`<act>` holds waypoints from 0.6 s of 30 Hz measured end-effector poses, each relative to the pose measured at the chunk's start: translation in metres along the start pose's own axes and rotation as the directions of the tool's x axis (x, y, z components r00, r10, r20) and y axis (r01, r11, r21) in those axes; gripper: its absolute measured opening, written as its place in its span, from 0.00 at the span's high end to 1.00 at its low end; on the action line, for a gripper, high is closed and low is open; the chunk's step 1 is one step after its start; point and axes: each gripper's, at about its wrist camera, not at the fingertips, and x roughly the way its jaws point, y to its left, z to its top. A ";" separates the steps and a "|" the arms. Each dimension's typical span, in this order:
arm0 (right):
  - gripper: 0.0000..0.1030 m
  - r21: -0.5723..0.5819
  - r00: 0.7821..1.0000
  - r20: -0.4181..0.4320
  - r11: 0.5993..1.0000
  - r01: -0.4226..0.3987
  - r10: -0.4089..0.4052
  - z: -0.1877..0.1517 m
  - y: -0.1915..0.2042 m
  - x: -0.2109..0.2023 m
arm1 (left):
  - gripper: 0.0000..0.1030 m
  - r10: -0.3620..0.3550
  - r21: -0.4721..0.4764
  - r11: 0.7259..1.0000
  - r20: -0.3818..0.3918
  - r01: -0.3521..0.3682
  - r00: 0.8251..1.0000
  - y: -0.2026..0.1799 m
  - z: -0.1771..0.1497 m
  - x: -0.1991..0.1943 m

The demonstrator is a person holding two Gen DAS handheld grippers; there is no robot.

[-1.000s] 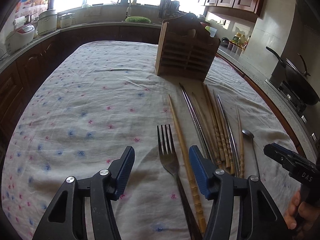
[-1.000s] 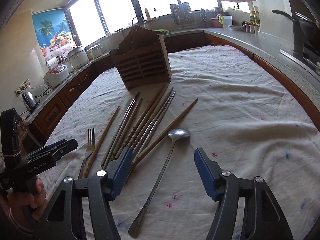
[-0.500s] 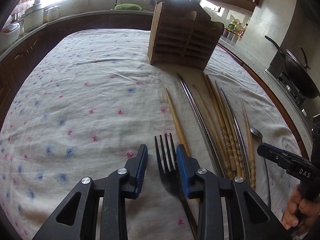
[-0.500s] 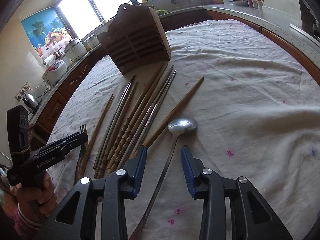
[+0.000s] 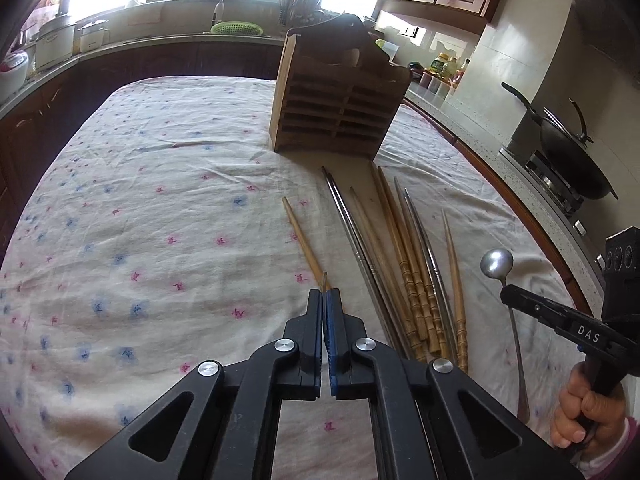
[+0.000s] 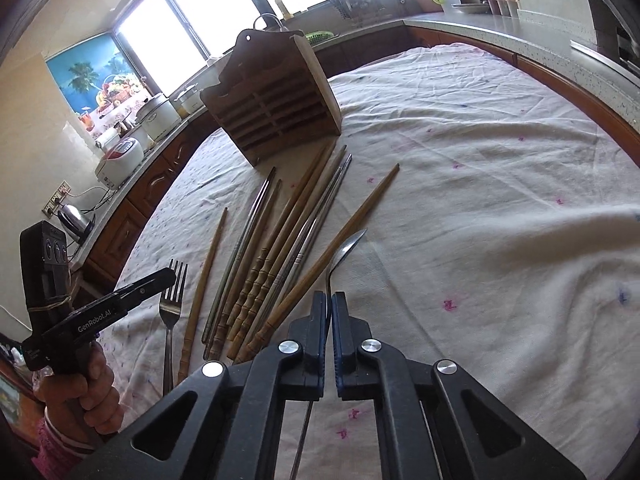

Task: Organize utensils
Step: 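Close the left tool on the fork while the right tool closes on the spoon, then lift the fork with the left tool while the right tool carries the spoon into the wooden holder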

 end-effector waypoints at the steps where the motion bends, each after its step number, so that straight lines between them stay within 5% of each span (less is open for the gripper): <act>1: 0.98 -0.003 1.000 0.010 1.000 -0.002 0.002 0.001 0.001 -0.004 | 1.00 0.001 0.003 1.000 0.006 -0.001 1.000 -0.001 -0.001 -0.005; 18: 0.98 -0.073 0.983 0.174 0.996 -0.047 0.059 0.032 0.029 -0.049 | 1.00 0.056 0.019 0.998 0.218 -0.061 0.974 -0.012 -0.004 -0.113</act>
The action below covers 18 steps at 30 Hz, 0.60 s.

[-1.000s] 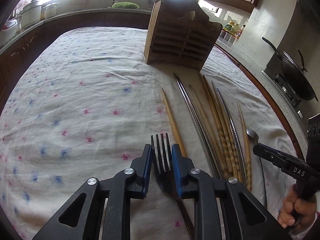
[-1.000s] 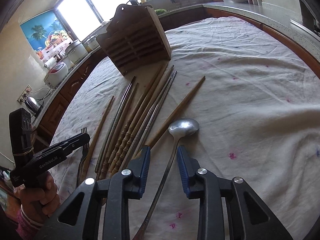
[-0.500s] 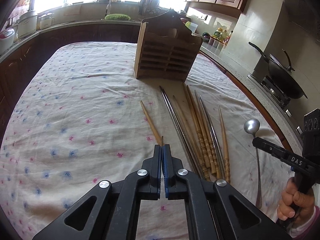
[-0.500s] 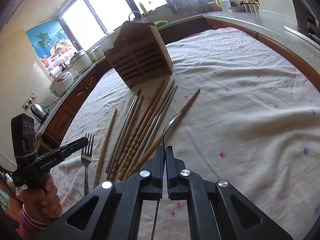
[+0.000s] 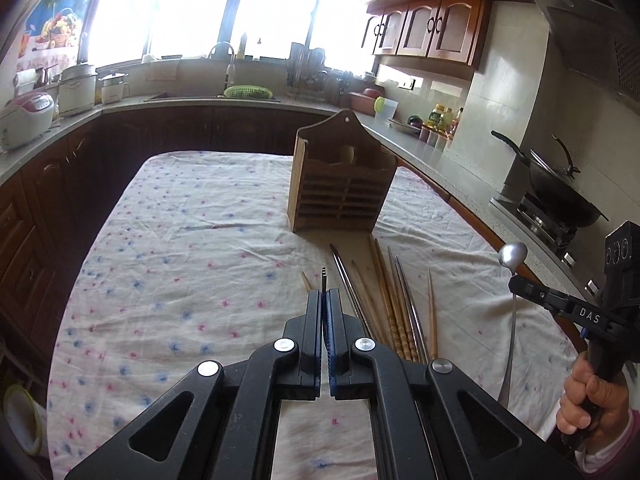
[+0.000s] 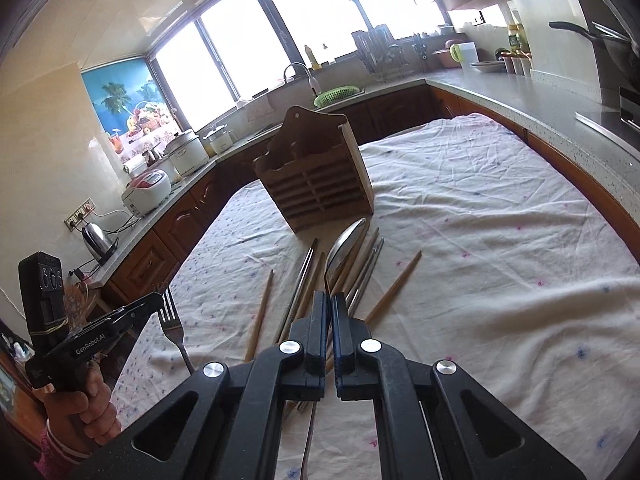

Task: Organize utensils
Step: 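Lift the fork with the left tool while the right tool carries the spoon into the wooden holder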

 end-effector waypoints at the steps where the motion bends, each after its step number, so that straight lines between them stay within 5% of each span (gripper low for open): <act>1: 0.98 -0.003 1.000 0.007 1.000 -0.002 0.002 0.002 0.001 -0.001 | 1.00 0.003 -0.001 1.000 0.010 -0.003 1.000 0.000 0.001 -0.003; 18: 0.98 -0.005 0.993 0.117 1.000 0.001 0.000 0.056 -0.007 0.018 | 1.00 0.029 -0.042 0.999 0.125 -0.024 0.992 0.011 0.055 0.006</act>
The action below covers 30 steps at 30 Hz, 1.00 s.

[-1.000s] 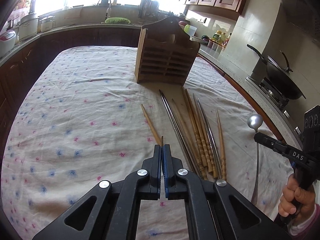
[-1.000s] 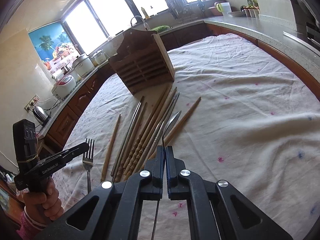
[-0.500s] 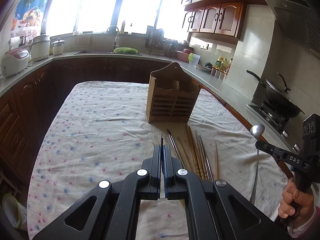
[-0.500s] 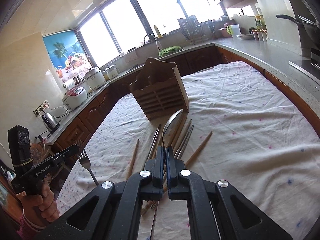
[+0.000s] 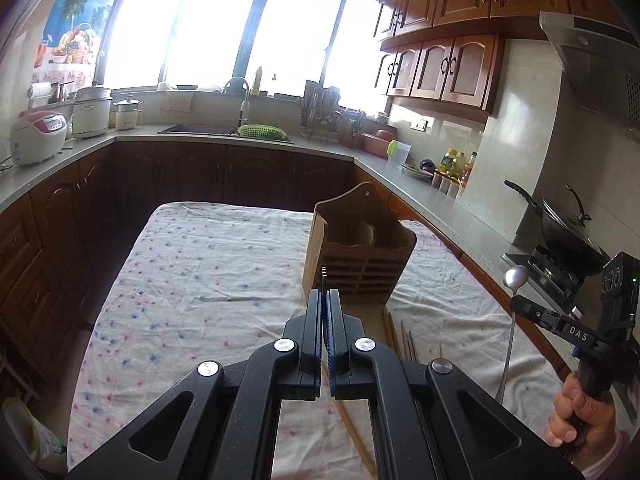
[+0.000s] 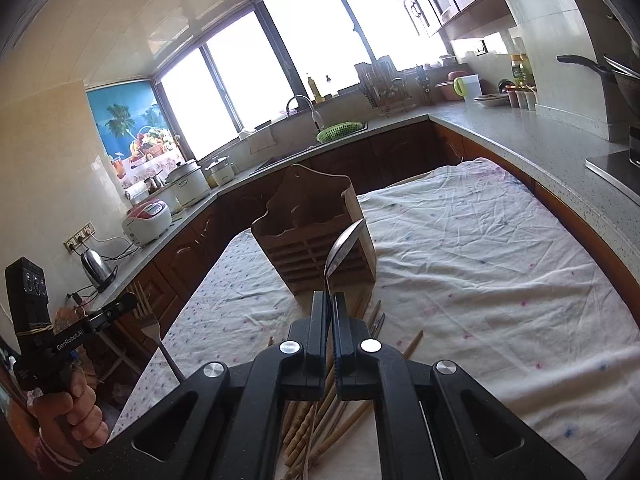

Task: Organize utensils
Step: 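Lift the fork with the left tool while the right tool carries the spoon into the wooden holder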

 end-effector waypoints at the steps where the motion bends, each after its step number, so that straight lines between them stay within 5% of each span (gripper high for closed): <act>1: 0.98 0.000 1.000 0.005 1.000 0.000 0.000 0.003 -0.001 0.004 | 1.00 0.002 -0.004 1.000 0.006 -0.002 1.000 0.002 0.004 0.005; 11: 0.98 0.014 0.992 0.122 1.000 -0.010 0.008 0.069 -0.003 0.048 | 1.00 0.036 0.003 0.999 0.107 -0.037 0.994 -0.003 0.062 0.049; 20: 0.98 -0.006 0.954 0.298 0.999 0.035 -0.031 0.135 0.006 0.104 | 1.00 0.153 0.045 0.985 0.229 -0.167 0.961 -0.019 0.108 0.130; 30: 0.98 -0.048 0.940 0.334 0.995 0.089 -0.068 0.125 0.000 0.161 | 1.00 0.221 0.100 0.964 0.219 -0.247 0.950 -0.050 0.071 0.223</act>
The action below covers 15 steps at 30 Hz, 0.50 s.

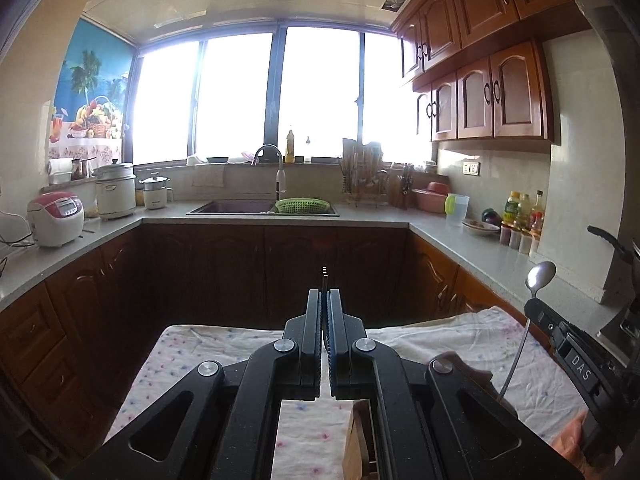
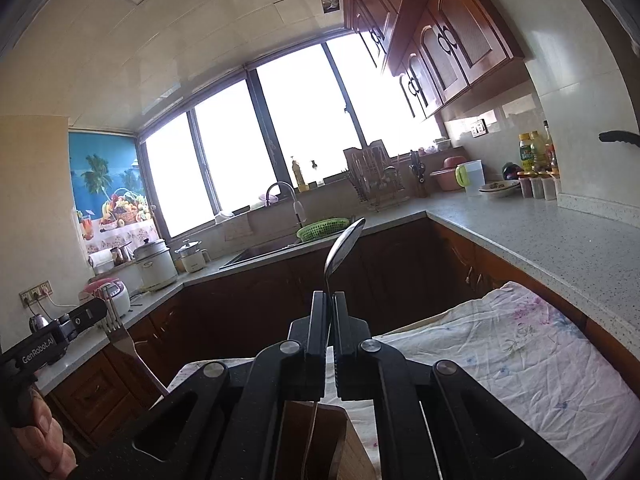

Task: Organize utensils
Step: 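Lift the fork with the left tool while the right tool carries the spoon into the wooden holder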

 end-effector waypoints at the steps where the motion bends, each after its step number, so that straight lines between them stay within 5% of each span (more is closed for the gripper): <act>1: 0.98 -0.010 1.000 -0.004 1.000 -0.005 0.005 -0.005 0.002 0.001 | 1.00 0.000 0.004 1.000 -0.006 0.000 1.000 -0.004 -0.004 0.004; 9: 0.98 -0.115 0.994 -0.094 0.991 -0.064 0.054 -0.038 0.013 0.001 | 0.99 -0.049 0.025 0.998 -0.080 0.051 0.996 -0.018 -0.038 0.027; 15: 0.98 -0.128 0.979 -0.191 0.987 -0.100 0.075 -0.051 0.008 0.000 | 0.98 -0.126 0.030 0.991 -0.116 0.130 0.985 -0.003 -0.032 0.029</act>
